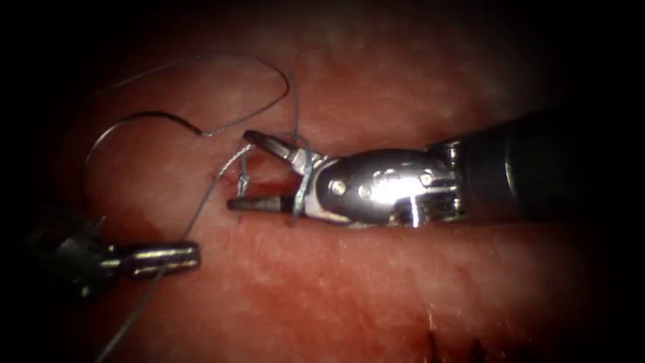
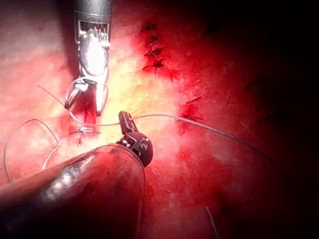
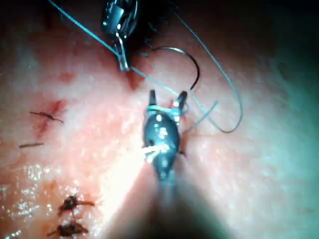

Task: Wound Closure

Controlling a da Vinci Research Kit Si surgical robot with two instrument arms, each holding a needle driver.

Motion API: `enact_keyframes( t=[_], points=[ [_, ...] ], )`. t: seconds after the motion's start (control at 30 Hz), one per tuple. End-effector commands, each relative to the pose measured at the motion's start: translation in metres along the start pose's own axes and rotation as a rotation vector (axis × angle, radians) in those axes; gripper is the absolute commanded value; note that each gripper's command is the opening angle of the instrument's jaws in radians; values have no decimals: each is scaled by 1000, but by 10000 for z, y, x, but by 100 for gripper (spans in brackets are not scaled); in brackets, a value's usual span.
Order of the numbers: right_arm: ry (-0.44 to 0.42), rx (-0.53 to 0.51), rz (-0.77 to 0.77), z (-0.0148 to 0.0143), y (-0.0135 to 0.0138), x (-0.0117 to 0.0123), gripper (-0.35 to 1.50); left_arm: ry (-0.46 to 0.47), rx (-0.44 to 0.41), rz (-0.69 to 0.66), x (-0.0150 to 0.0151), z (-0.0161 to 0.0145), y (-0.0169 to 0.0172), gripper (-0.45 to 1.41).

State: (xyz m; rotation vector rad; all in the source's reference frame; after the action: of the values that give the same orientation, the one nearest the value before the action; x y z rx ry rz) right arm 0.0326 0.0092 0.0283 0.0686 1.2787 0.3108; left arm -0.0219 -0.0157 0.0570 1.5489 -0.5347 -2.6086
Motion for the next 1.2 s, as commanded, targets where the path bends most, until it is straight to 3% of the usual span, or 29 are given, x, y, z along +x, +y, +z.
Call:
enact_keyframes(
  t=[0.03,0.37,0.63,0.77,0.93,0.97,1.2],
  points=[
    [1,4,4,6,-9,-3,121,-3,-6,-5,-1,2,16,-45],
    [13,-15,8,13,-4,1,119,12,-27,-11,19,15,40,-45],
    [-24,-22,-2,19,-4,-13,125,46,-44,-37,75,3,38,-45],
    [-36,-14,-5,20,-7,-16,125,58,-41,-41,89,-2,32,-45],
    [-71,8,-15,21,-12,-20,125,83,-48,-11,110,-12,11,-45],
    [-83,19,-20,20,-17,-24,125,94,-53,21,117,-17,-9,-45],
    [-84,53,-28,18,-28,-27,126,100,-16,77,112,-25,-67,-45]
  ],
)
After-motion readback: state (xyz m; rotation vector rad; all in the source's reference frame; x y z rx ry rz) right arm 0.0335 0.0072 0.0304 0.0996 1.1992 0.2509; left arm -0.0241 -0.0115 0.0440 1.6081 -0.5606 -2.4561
